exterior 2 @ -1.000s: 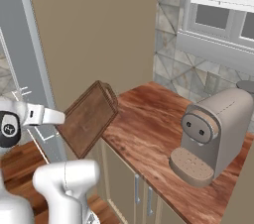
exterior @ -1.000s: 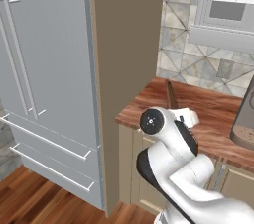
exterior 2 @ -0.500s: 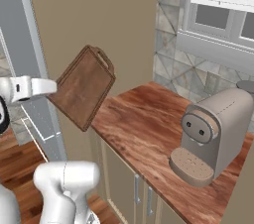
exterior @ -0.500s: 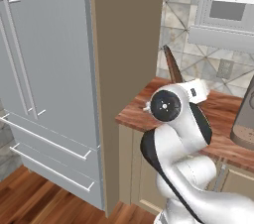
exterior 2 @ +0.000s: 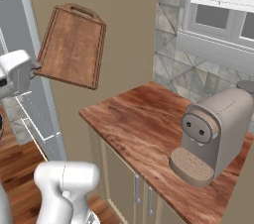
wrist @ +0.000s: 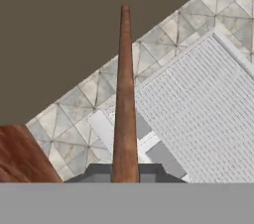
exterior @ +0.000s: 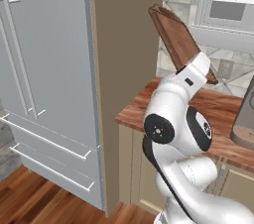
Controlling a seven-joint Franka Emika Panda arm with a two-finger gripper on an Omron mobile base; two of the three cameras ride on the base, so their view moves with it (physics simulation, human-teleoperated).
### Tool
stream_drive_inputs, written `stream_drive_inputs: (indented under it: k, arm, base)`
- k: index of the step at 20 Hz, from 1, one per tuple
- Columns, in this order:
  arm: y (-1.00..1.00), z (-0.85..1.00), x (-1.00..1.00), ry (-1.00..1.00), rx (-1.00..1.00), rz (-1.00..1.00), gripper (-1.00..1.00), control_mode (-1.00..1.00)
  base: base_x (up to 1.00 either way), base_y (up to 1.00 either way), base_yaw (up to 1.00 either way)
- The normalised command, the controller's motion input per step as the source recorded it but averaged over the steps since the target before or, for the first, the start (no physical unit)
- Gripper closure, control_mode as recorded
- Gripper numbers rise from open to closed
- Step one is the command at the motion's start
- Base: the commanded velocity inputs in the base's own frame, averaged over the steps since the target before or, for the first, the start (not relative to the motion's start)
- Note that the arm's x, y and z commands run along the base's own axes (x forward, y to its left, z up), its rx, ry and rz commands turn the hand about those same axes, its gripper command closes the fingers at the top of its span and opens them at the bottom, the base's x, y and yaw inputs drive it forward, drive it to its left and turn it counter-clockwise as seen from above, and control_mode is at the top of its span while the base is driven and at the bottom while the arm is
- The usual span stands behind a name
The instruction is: Move the cutting board and knife to the sink. Then move spray from the cabinet to the counter.
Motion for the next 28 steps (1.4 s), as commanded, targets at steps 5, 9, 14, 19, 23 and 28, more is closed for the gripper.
stream_drive_inputs:
  k: [5,9,14,19,23,28]
  arm:
    - [0.0,0.11,-0.29,0.23,-0.26,0.0,1.0,-1.0]
    - [-0.02,0.19,-0.21,0.16,-0.02,-0.01,1.0,-1.0]
    - [0.0,0.0,-0.27,-0.16,0.0,0.0,1.0,-1.0]
    - [0.0,0.0,-0.44,-0.27,-0.06,-0.05,1.0,-1.0]
    - [0.0,0.0,-0.08,0.03,-0.02,-0.05,1.0,-1.0]
    - [0.0,0.03,-0.34,0.04,-0.02,-0.02,1.0,-1.0]
  base:
    - [0.0,0.0,0.0]
    - [0.0,0.0,0.0]
    - [0.0,0.0,0.0]
    - [0.0,0.0,0.0]
    - [0.0,0.0,0.0]
    - [0.0,0.0,0.0]
